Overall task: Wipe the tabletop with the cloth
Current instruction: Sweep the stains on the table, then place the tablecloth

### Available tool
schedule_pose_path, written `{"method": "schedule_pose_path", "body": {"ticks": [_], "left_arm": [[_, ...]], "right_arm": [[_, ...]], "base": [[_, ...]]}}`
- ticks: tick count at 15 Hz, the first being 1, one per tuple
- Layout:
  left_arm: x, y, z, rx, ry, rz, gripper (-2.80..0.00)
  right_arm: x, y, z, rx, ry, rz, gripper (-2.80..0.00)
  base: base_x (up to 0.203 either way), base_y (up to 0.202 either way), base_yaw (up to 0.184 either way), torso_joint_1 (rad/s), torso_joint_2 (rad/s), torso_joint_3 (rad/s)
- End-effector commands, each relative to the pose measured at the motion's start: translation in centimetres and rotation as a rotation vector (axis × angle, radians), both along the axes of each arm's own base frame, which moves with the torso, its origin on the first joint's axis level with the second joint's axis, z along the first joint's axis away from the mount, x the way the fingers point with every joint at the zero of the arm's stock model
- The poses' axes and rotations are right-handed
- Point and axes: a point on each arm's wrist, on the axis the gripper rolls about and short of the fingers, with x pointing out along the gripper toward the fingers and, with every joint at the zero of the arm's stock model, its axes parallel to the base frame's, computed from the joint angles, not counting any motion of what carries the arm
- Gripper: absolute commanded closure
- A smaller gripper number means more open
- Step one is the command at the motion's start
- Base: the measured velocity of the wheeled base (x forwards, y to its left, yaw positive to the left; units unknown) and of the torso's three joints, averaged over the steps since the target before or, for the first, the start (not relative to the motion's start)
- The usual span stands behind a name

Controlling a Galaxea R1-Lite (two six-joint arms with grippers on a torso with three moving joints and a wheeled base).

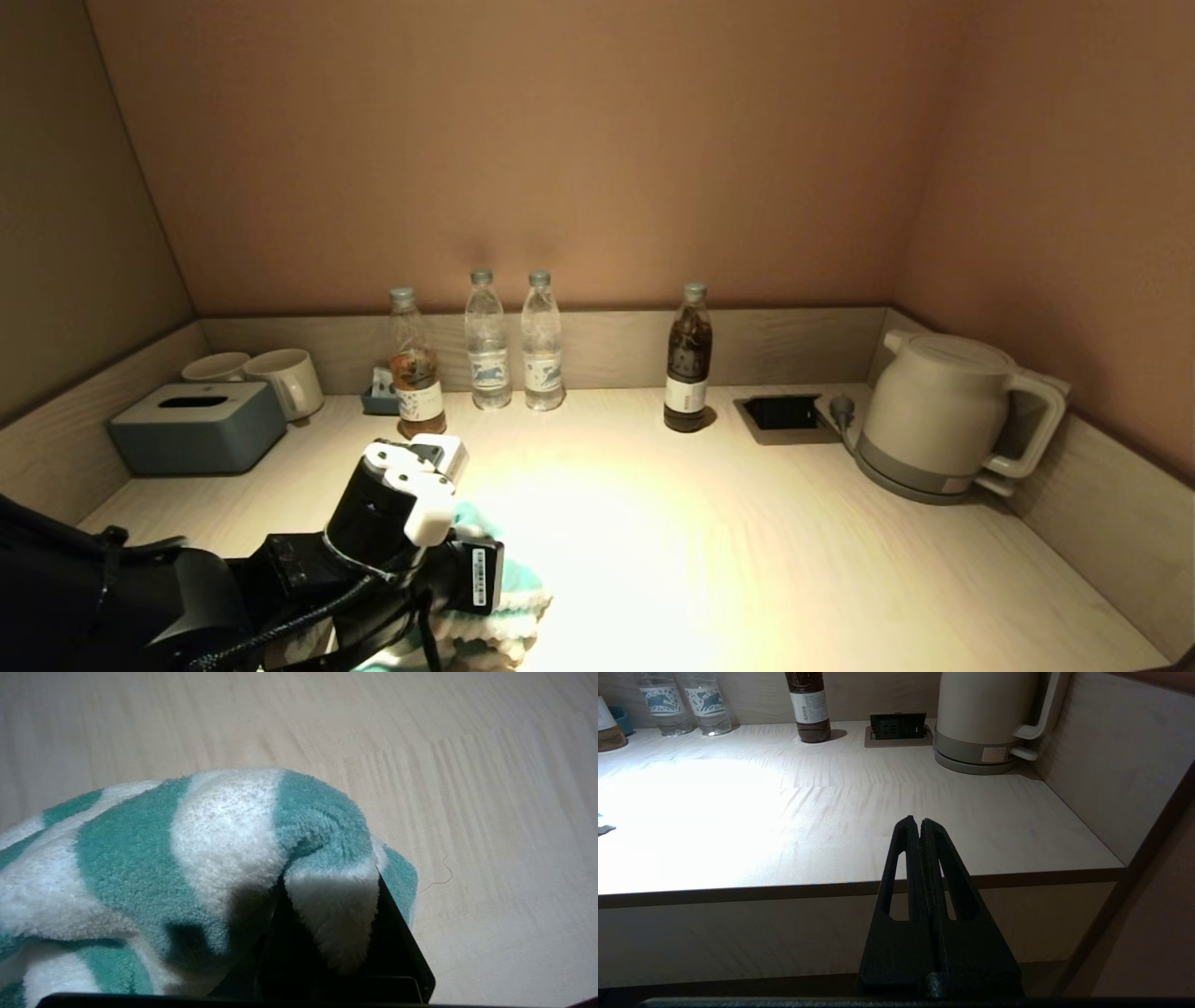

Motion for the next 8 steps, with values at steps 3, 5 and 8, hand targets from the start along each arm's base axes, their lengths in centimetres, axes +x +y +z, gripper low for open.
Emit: {"method": "schedule_pose_path", "body": {"ticks": [3, 5, 8], "left_arm": [[0.9, 4.2, 8.2, -0.112, -0.218, 0.094, 0.0], [2.0, 8.0, 12.7, -0.11, -0.368, 0.191, 0.0], [2.0, 12.8, 17.5, -0.058, -0.542, 0.308, 0.0]], "right_arm": [[0.0, 0.0, 0.0, 0.0, 0.001, 0.0, 0.0], [0.0, 0.0, 0.0, 0.001, 0.001, 0.0, 0.0], [0.0, 0.0, 0.0, 0.001, 0.001, 0.0, 0.0]], "base": [[0.0, 0.0, 0.0, 0.0, 0.0, 0.0], [0.0, 0.0, 0.0, 0.0, 0.0, 0.0], [0.0, 0.0, 0.0, 0.0, 0.0, 0.0]]}}
